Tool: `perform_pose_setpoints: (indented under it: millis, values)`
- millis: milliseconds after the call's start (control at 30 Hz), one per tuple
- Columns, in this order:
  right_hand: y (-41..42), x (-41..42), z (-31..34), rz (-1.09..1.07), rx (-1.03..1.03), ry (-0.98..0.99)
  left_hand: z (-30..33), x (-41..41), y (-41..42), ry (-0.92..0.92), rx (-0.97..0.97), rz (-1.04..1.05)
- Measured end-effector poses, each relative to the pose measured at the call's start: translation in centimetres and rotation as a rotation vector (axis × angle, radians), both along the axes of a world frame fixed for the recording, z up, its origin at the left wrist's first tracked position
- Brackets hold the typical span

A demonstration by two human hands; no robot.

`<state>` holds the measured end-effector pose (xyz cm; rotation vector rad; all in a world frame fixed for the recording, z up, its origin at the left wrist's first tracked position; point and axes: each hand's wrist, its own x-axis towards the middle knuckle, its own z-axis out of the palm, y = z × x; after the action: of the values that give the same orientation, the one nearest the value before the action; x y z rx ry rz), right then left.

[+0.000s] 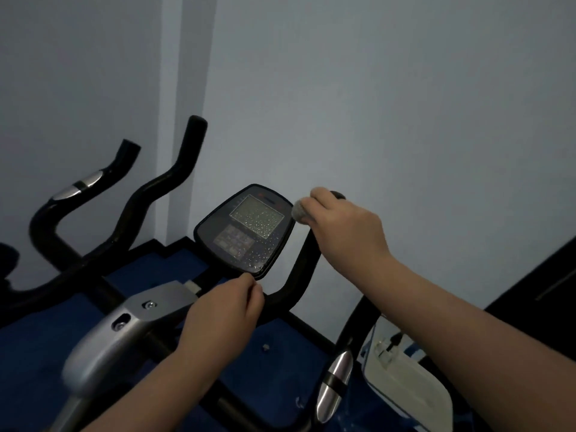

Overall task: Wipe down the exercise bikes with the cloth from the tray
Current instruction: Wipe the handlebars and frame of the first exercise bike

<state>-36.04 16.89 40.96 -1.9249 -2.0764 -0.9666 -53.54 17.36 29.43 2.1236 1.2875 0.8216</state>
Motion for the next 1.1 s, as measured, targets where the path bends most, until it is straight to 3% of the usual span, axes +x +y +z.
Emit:
perform_pose_setpoints:
  millis: [133, 267, 333, 433, 500, 667, 833, 1000, 1100]
  values:
    - [-0.1, -0.3, -1.9, 0.014, -0.242, -0.120, -0.1, -0.1, -0.1, -0.001, 0.008, 0.023]
    - [1.3, -0.6, 0.7, -0.003, -0.120, -0.068, -0.1, 0.0, -0.1, 0.005, 0.037, 0.032]
    - [0.7, -1.6, -1.1, -0.046, -0.151, -0.061, -0.1, 0.0, 0.0, 0.011, 0.034, 0.042]
    - [-1.0, -3.5, -5.3, -0.048, -0.284, 0.226, -0.2, -0.2, 0.0, 0.016, 0.026, 0.053]
    - [-1.1, -3.0, -4.8, -0.024, -0.245, 0.382, -0.1, -0.3, 0.1, -0.006, 0.014, 0.082]
    - [-3.6, -3.0, -5.4, -0.039, 0.004, 0.512, 0.4, -0.6, -0.3, -0.051, -0.015, 0.143]
    - [-5.6, -7.4, -9.3, 0.092, -0.067, 0.776, 0.1, -2.3, -3.3, -0.070, 0.006, 0.119]
    - [-5.5, -4.0, -7.5, 0.003, 0.097, 0.858, -1.0, -5.2, -7.0, -0.063, 0.019, 0.223]
    - [-7.8, -8.6, -10.9, 0.082, -0.008, 0.840, -2.0, -6.8, -8.9, -0.002, 0.069, 0.286]
